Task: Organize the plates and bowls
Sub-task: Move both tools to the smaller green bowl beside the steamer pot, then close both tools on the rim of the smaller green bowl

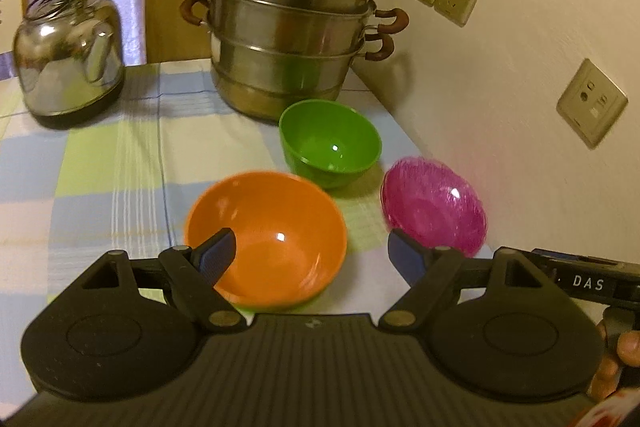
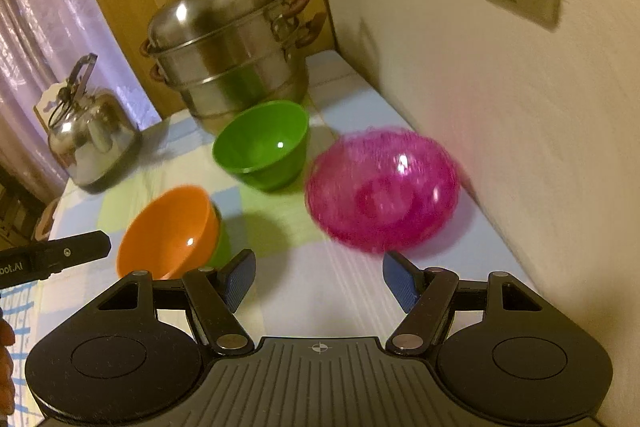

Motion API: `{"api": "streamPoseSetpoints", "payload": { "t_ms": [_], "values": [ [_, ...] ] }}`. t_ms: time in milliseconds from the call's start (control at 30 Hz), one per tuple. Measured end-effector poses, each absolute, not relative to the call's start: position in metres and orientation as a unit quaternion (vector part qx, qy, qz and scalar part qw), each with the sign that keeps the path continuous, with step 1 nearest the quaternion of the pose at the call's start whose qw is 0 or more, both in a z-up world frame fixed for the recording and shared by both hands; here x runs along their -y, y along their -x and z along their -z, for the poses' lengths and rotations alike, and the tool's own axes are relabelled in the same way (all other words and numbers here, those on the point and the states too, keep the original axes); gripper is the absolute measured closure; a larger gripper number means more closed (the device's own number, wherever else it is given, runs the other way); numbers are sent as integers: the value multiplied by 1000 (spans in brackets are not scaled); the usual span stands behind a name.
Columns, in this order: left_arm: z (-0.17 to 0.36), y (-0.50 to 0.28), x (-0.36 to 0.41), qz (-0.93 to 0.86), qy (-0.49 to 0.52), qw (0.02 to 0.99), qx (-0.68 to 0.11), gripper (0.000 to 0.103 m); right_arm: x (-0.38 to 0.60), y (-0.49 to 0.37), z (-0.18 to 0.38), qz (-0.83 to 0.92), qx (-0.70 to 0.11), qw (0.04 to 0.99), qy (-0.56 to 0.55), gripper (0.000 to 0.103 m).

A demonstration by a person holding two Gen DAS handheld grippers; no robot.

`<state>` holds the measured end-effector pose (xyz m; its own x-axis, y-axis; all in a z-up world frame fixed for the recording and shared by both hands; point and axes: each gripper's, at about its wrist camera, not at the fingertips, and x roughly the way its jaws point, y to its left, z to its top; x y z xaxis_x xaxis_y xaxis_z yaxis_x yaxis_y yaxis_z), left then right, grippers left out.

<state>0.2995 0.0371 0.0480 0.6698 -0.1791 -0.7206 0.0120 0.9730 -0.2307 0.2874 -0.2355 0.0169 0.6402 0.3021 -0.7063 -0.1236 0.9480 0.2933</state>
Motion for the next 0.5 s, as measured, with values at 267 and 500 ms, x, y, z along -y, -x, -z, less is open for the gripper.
{"api": "streamPoseSetpoints", "payload": {
  "t_ms": [267,500],
  "values": [
    [-48,-354,-46,61,94,908,-403,22,225,-335,-22,-133,-391,904,-110,33],
    [-33,-407,-51,59,71,903,-420,22,212,-383,-18,-160,-383,902,-116,33]
  ]
}}
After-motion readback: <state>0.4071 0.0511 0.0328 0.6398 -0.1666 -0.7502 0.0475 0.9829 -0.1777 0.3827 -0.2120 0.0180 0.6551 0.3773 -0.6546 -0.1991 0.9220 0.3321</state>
